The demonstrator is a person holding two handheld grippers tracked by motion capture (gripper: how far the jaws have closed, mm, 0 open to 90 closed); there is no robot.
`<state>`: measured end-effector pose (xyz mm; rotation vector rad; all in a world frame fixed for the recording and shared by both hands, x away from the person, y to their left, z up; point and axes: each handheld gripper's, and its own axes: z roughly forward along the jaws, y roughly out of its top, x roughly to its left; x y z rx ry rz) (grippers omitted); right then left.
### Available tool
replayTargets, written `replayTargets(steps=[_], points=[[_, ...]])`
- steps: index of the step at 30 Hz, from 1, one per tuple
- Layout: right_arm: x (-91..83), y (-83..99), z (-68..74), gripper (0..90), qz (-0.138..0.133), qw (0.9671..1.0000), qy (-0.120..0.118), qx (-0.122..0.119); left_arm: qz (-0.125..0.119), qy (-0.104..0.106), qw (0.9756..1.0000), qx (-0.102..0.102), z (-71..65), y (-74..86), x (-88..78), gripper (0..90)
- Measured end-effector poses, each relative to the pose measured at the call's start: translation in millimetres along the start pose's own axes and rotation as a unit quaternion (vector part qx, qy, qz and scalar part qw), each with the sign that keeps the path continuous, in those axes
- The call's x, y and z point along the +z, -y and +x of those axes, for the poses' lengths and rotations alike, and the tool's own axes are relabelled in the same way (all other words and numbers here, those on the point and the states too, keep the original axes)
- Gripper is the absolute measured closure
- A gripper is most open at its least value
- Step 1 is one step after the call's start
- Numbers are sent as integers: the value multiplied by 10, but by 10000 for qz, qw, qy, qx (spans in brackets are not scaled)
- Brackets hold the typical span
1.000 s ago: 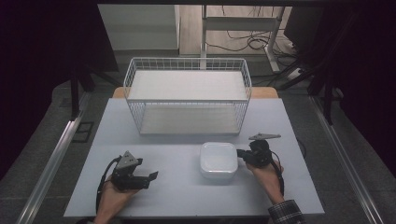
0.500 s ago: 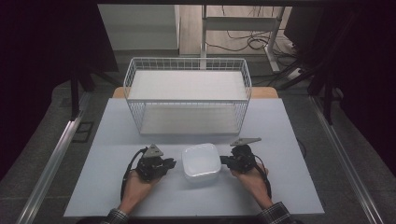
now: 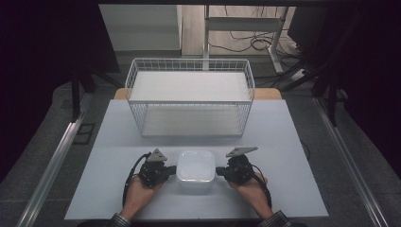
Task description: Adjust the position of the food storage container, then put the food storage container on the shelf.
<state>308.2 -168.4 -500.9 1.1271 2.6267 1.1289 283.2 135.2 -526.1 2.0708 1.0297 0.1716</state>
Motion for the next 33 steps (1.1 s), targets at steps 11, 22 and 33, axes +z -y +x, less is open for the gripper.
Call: replayTargets(steps=[11,22,33], points=[[-193,62,-133,671,-337,9985,364,-211,-133,-232,9995,191,30,91,-199,536],[-366,190,-182,160,-621,9974,206,-305,-199,10,9997,126,121,243,-359,192],[-347,211,-206,24,-724,9964,234,-364,-340,21,9990,281,132,231,-353,48]])
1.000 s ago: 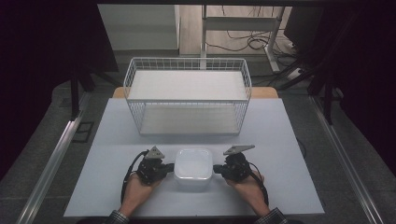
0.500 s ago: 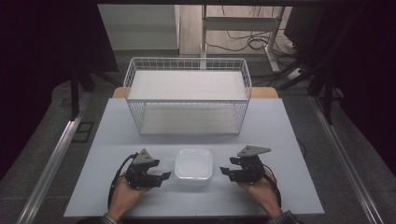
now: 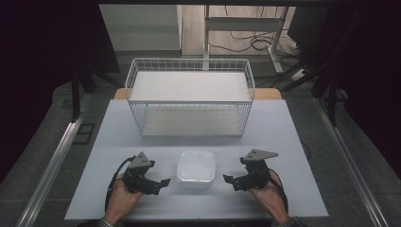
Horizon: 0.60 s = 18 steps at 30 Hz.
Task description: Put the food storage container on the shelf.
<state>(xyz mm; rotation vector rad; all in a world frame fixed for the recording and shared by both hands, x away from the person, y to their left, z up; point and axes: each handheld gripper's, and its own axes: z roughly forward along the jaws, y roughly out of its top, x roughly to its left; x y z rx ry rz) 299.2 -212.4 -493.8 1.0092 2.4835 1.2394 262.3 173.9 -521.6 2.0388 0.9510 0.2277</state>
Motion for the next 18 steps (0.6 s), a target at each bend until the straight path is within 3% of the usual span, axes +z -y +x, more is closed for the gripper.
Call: replayTargets(steps=[6,11,18], points=[[32,-26,35,24,-36,9999,-104,-5,-57,58,10000,34,-6,-50,2,43],[43,-88,67,27,-58,9998,-205,26,-242,300,9992,-120,-3,-141,-15,47],[100,-199,138,28,38,9995,-304,26,-128,406,9991,-84,-70,-278,60,49]])
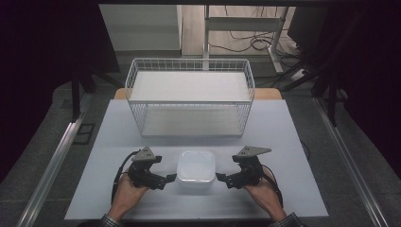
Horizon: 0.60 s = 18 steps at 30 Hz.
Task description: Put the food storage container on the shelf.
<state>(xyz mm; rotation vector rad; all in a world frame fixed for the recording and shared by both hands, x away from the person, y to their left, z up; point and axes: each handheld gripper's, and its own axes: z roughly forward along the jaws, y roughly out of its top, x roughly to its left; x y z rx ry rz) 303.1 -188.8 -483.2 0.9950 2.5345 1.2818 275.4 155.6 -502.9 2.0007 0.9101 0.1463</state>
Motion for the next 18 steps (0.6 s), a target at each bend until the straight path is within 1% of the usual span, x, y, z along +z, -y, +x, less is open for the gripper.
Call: replayTargets(steps=[2,3,5,7,9,11,13,14,15,16,17,18], points=[[31,-18,14,25,21,10000,15,-26,11,84,10000,52,-4,-35,26,43],[43,-29,25,21,38,10000,15,-44,33,122,9999,35,-5,-52,40,42],[64,-58,48,17,64,9999,47,-87,69,161,9998,32,-4,-86,73,35],[83,-90,70,17,72,9999,80,-71,97,193,9998,54,-4,-117,106,37],[107,-118,91,17,90,9999,52,-25,127,166,9998,60,-11,-149,138,43],[141,-142,108,14,236,9997,-7,-19,148,164,9997,91,-10,-183,169,53],[162,-152,120,14,288,9996,5,-23,148,174,9997,100,-8,-200,186,63],[205,-177,135,16,364,9993,17,-5,177,174,9996,108,-1,-237,226,66],[205,-177,135,16,364,9993,17,-5,177,174,9996,108,-1,-237,226,67],[255,-204,130,28,408,9992,-1,47,224,150,9996,102,11,-262,271,68],[278,-215,125,38,434,9990,-3,93,224,150,9996,102,11,-262,271,68],[302,-222,122,43,472,9988,5,126,285,194,9994,84,39,-263,323,67]])
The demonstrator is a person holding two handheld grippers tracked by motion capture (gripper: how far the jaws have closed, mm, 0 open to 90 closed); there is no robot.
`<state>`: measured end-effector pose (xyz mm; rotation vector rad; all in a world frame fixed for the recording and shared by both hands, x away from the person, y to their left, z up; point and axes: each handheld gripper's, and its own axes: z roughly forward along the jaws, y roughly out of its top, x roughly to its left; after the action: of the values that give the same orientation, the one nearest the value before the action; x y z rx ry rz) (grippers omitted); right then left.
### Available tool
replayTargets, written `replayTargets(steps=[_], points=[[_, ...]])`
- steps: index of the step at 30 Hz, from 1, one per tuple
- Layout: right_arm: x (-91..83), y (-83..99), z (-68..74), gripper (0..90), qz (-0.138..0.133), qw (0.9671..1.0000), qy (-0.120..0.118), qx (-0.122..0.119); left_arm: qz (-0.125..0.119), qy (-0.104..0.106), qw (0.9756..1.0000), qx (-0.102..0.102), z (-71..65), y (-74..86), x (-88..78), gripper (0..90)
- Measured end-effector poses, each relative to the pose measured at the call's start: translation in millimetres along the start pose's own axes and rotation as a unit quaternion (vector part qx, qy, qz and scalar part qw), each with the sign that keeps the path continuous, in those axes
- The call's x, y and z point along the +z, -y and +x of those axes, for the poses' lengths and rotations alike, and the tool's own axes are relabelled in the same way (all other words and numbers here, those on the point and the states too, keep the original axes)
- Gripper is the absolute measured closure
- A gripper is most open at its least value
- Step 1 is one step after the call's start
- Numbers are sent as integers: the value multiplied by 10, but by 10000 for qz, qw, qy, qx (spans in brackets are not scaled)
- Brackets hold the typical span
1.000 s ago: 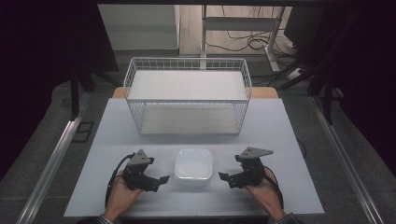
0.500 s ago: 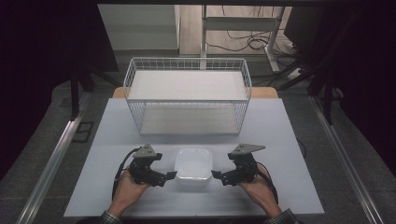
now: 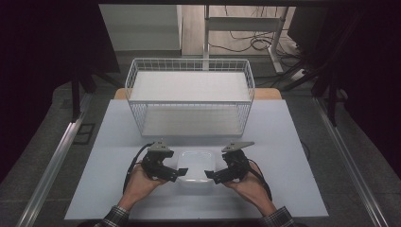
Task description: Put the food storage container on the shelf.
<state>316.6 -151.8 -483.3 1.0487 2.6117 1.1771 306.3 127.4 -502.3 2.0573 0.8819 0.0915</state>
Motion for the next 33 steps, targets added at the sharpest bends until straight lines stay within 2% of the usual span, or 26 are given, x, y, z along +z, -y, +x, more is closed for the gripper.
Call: replayTargets(steps=[2,5,7,8,9,10,13,16,17,18,20,21,23,28,33], points=[[44,2,-9,46,112,9999,-31,4,67,78,9999,-131,23,20,48,26],[65,16,-48,57,133,9994,-216,231,36,300,9992,-254,51,46,52,40],[81,26,-60,74,199,9980,-407,430,40,601,9978,-292,44,58,44,107],[96,34,-66,87,227,9969,-545,512,77,653,9973,-326,27,63,40,170],[114,44,-72,104,259,9955,-677,610,77,653,9973,-326,27,63,40,173],[125,53,-81,125,305,9934,-869,687,148,694,9966,-415,12,73,11,196],[81,55,-48,194,287,9942,-768,700,137,755,9957,-527,29,104,-75,313],[-26,49,-35,384,182,9947,-572,836,111,695,9958,-588,4,123,-139,432],[-26,49,-35,384,182,9947,-572,836,111,695,9958,-588,4,123,-139,456],[-97,58,-47,516,133,9925,-551,1083,127,660,9961,-577,-9,124,-161,487],[-162,80,-60,613,-19,9903,-589,1258,62,653,9956,-671,-29,141,-223,560],[-181,90,-58,631,-54,9892,-602,1335,43,624,9957,-687,-38,147,-234,587],[-195,100,-53,645,-104,9889,-617,1348,25,582,9958,-703,-50,148,-245,600],[-260,109,-32,734,-302,9877,-612,1410,-151,363,9961,-788,-73,132,-294,698],[-279,138,-2,749,-346,9863,-602,1498,-189,273,9959,-847,-120,148,-308,718]])
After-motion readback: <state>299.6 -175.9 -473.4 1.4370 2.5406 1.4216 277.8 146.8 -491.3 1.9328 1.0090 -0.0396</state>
